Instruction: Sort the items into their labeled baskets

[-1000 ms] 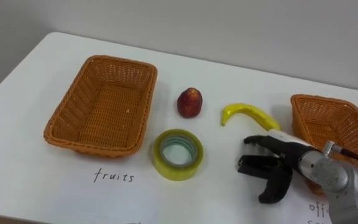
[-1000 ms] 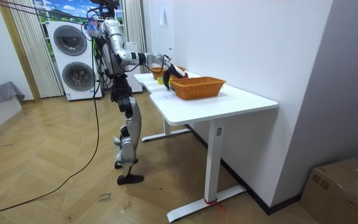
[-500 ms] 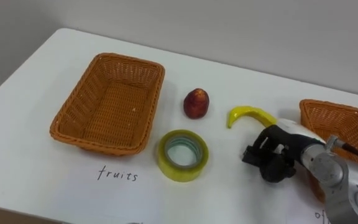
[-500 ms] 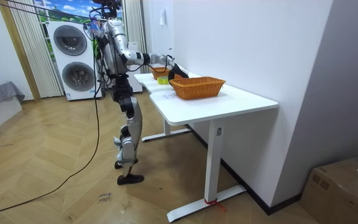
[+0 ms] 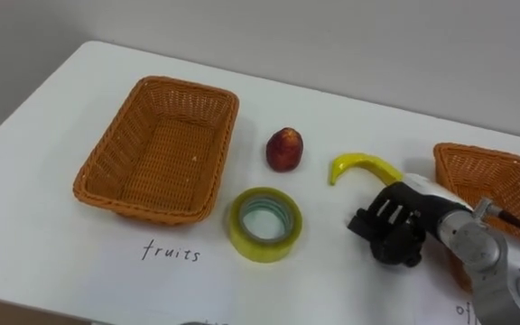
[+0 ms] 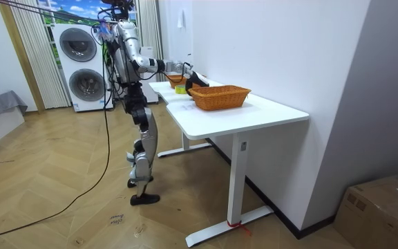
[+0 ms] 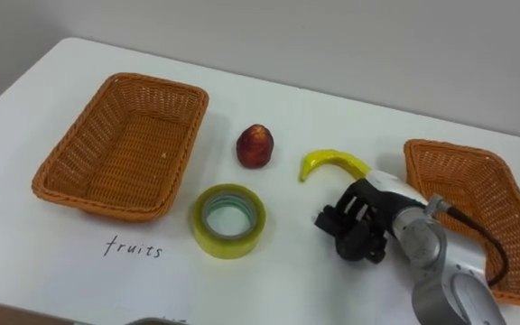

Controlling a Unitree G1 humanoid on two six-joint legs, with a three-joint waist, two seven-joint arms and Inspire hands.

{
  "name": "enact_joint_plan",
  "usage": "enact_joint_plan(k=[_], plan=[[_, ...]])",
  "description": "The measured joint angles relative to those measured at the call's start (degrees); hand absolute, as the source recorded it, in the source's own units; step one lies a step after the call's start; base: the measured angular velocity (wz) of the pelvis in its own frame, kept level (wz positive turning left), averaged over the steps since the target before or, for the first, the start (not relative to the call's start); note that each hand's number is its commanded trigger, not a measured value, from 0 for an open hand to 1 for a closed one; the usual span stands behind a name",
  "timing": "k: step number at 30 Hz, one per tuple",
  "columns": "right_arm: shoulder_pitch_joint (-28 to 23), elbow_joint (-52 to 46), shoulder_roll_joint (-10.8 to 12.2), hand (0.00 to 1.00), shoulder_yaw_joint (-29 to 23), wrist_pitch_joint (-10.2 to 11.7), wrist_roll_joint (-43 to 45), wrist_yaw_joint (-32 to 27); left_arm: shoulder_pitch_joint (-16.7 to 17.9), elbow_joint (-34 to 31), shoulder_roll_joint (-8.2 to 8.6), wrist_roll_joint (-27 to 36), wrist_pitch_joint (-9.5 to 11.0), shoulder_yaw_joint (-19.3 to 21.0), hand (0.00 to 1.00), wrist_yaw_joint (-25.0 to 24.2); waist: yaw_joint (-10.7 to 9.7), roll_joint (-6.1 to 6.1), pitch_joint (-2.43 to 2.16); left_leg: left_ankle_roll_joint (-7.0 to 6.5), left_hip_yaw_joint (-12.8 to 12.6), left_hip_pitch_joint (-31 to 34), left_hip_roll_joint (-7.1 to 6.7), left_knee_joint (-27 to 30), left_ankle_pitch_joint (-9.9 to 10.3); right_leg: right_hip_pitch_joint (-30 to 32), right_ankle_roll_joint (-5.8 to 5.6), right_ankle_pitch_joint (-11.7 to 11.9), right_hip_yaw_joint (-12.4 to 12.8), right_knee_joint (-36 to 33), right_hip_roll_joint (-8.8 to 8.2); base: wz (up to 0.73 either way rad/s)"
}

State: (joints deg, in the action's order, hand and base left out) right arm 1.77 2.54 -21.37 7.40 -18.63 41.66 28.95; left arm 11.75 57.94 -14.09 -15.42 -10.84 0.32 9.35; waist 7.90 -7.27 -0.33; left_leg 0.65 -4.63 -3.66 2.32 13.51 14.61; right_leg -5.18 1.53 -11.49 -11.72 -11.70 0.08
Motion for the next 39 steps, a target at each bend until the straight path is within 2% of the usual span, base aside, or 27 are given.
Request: enact_joint_plan(k=[5, 7, 10, 14, 16, 18, 24, 30, 33, 36, 39], plan=[[-1.27, -1.81, -0.11, 1.0, -2.5, 1.71, -6.07, -0.09, 0.52, -0.03, 0.04, 0.3, 1.77, 0.34, 0.0, 0.51, -1.17, 0.56, 0.45, -0.01, -0.3, -0.12, -0.03, -0.25, 0.0, 0.23, 0.0, 0.0, 0.64, 0.0, 0.05, -0.04], [-2.12, -5.56, -0.11, 1.0, -2.82, 2.28, -10.19, 0.06, 0.93, 0.31, 0.49, 0.14, 2.17, 0.74, 0.0, 0.68, -1.71, 1.4, 1.03, -0.01, -0.78, -0.15, -0.02, -0.47, -0.01, 0.53, 0.0, 0.0, 0.86, 0.0, 0.08, -0.1], [-2.84, -10.39, -0.06, 1.0, -3.63, 4.17, -12.68, 0.04, 1.29, 1.68, 1.13, -0.21, 2.72, 1.92, 0.0, 0.84, -3.1, 2.04, 1.31, -0.05, -0.83, -0.16, -0.04, -0.72, -0.03, 0.65, -0.01, 0.0, 0.92, 0.01, 0.05, -0.02], [-2.94, -14.74, 0.03, 1.0, -7.36, 5.63, -14.47, -0.3, 1.98, 1.67, 1.77, -0.44, 3.05, 4.2, 0.0, 0.03, -3.58, 2.14, 0.92, -0.1, -1.37, -0.02, -0.04, -0.7, -0.23, 1.23, -0.01, 0.0, 1.84, 0.02, 0.05, -0.08], [-2.93, -17.11, 0.04, 1.0, -10.98, 6.8, -17.13, -1.17, 3.28, 1.68, 2.05, -0.48, 4.17, 6.02, 0.0, -0.23, -3.48, 1.64, 0.58, -0.1, -1.37, -0.06, -0.02, -0.75, -0.23, 1.17, -0.01, 0.0, 1.43, 0.06, 0.06, 0.0], [-2.82, -17.85, 0.07, 1.0, -13.26, 7.68, -18.89, -2.78, 4.01, 1.85, 2.07, -0.48, 4.25, 6.63, 0.0, -0.47, -3.53, 1.04, 0.28, -0.1, -1.36, -0.21, 0.0, -0.8, -0.23, 1.0, -0.01, 0.0, 1.44, 0.11, 0.08, 0.0], [-1.91, -20.86, 0.25, 1.0, -16.01, 9.15, -20.61, -8.51, 4.11, 5.48, 2.04, -0.41, 4.86, 6.65, 0.0, -0.5, -4.4, -0.02, 0.59, -0.11, -1.33, -0.88, -0.02, -0.74, -0.23, 0.16, -0.01, 0.0, 1.4, 0.25, -0.03, 0.01], [-1.9, -21.46, 0.28, 1.0, -16.76, 9.75, -23.21, -12.22, 4.0, 6.21, 2.11, -0.4, 4.88, 7.23, 0.0, -0.87, -4.94, 0.3, 0.81, -0.12, -1.31, -0.54, -0.02, -0.29, -0.18, 0.13, -0.02, 0.0, 1.58, 0.02, -0.09, 0.0], [-1.9, -21.45, 0.27, 1.0, -18.42, 9.92, -23.54, -14.57, 4.33, 6.16, 2.16, -0.15, 4.88, 7.51, 0.0, -1.31, -5.03, 0.72, 0.66, -0.14, -1.35, -0.51, -0.06, -0.02, -0.2, 0.1, -0.01, -0.01, 2.1, 0.04, -0.09, 0.0], [-1.9, -21.33, 0.25, 1.0, -18.73, 10.64, -24.27, -18.33, 4.93, 5.64, 2.15, 0.14, 4.9, 7.52, 0.0, -1.33, -5.99, 0.97, 0.57, -0.19, -1.36, -0.55, -0.07, -0.06, -0.25, 0.1, -0.01, 0.0, 2.14, 0.01, -0.06, 0.0], [-1.9, -20.65, 0.22, 1.0, -19.86, 11.42, -28.33, -21.84, 5.02, 5.45, 2.15, 0.1, 4.99, 7.9, 0.0, -1.22, -6.24, 1.2, 0.4, -0.18, -1.5, -0.97, -0.07, -0.49, -0.26, 0.1, -0.01, 0.0, 2.4, -0.02, 0.03, -0.03]])
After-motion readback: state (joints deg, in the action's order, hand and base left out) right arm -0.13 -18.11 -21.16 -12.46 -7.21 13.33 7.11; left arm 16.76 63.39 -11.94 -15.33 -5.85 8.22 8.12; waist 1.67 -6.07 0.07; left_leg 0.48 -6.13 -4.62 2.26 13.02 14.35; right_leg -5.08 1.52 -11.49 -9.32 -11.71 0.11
